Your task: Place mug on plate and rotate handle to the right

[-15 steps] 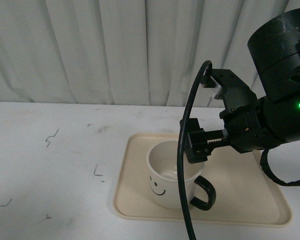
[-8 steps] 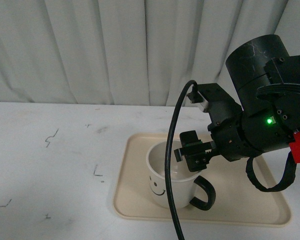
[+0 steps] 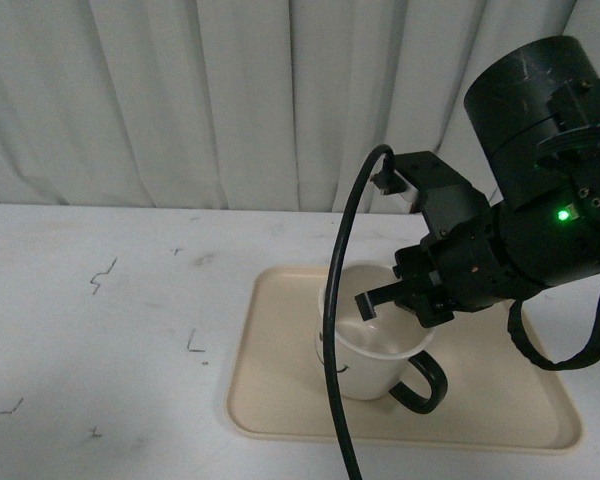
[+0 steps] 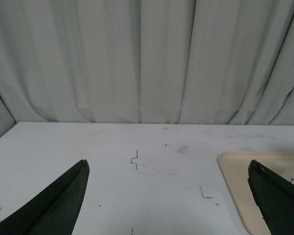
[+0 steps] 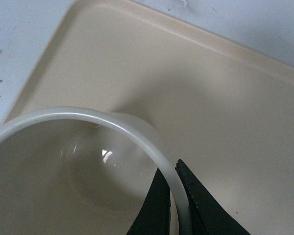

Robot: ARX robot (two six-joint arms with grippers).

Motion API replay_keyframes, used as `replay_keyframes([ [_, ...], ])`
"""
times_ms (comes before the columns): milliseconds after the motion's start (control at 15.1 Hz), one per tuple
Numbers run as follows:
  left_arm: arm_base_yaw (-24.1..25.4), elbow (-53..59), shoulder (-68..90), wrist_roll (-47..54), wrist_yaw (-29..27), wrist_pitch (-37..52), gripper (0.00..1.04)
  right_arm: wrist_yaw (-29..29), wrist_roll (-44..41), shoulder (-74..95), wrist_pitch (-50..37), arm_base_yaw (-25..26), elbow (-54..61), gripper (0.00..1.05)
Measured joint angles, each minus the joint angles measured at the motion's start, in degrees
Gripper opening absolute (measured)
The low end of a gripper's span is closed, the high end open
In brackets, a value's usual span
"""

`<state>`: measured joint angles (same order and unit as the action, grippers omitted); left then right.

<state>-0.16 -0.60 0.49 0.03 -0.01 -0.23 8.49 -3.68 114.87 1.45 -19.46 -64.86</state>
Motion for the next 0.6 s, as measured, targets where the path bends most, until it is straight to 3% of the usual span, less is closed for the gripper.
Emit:
replay_keyframes([
  [66,0.0,0.0,0.0,0.0,0.0,0.0,0.98,2.0,-4.9,-3.2,3.2,1.4,0.0,0.04],
  [132,0.0,0.0,0.0,0.0,0.0,0.0,0.98,6.4,-20.1,-6.6,11.0,5.9,0.9,0.04],
  [199,0.0,0.0,0.0,0.0,0.0,0.0,0.98,7.0,-29.9,-6.3,13.4,8.0,0.1,0.04],
  [596,0.0,0.0,0.0,0.0,0.0,0.0,0.98,8.5,-41.4,-1.2,16.0,9.5,-5.2,0.04],
])
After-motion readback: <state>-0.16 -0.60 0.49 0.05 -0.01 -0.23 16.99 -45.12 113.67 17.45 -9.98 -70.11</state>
